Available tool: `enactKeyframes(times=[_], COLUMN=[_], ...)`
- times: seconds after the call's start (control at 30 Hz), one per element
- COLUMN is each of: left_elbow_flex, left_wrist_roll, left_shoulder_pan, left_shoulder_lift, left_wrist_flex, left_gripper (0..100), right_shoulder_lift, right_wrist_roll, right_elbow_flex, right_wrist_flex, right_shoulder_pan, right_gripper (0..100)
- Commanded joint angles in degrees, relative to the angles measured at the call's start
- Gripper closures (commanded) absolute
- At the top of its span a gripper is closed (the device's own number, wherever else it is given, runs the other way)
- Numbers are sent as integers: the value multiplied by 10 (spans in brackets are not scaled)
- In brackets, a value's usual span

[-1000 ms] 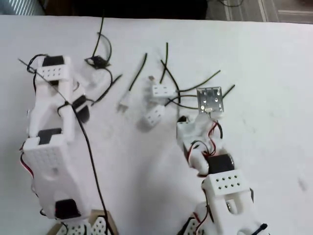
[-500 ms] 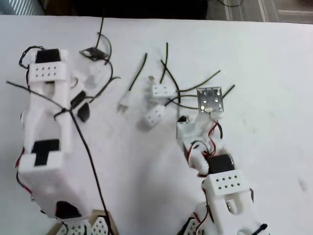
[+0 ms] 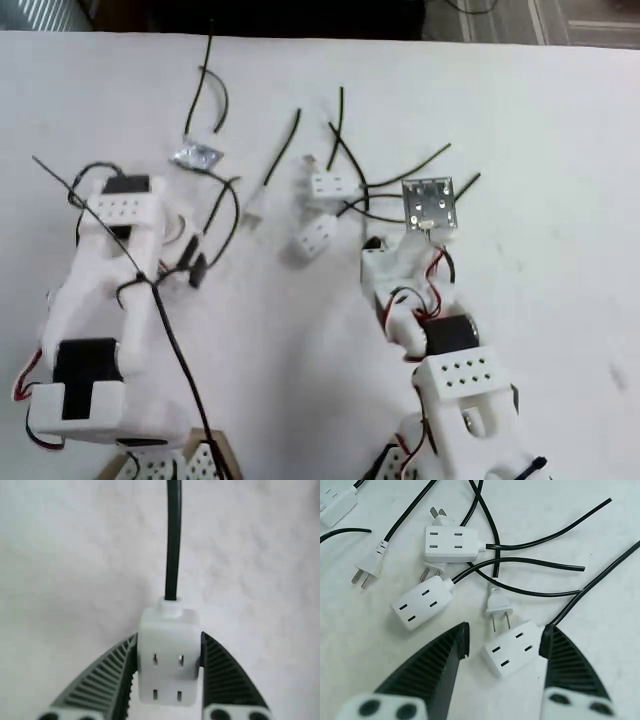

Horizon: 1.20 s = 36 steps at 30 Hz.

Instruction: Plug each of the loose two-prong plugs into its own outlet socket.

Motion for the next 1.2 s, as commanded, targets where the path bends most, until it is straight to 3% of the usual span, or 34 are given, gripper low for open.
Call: enactKeyframes(times=[0.0,0.1,0.33,0.5,0.73,0.87,1.17], left_elbow_flex=[42,50,-60,-124,-102,-58,47], left_wrist_roll=[35,40,35,35,23,23,60], left_shoulder_pan=[4,6,0,-60,-158,-176,-189], left_shoulder_lift=[-31,-31,-33,-33,-33,-33,-33], left_wrist_flex=[-41,-40,87,124,81,22,-88], left_gripper=[728,634,646,646,646,646,646], right_shoulder_lift=[2,2,2,2,36,168,453], right_wrist_roll=[1,1,1,1,1,-4,-81], right_elbow_flex=[-4,-4,-4,-36,-188,-310,-513], right_wrist_flex=[-11,-11,-6,58,160,204,197], right_shoulder_pan=[-4,-4,-13,-45,-105,-154,-225], right_gripper=[765,765,765,765,770,827,789])
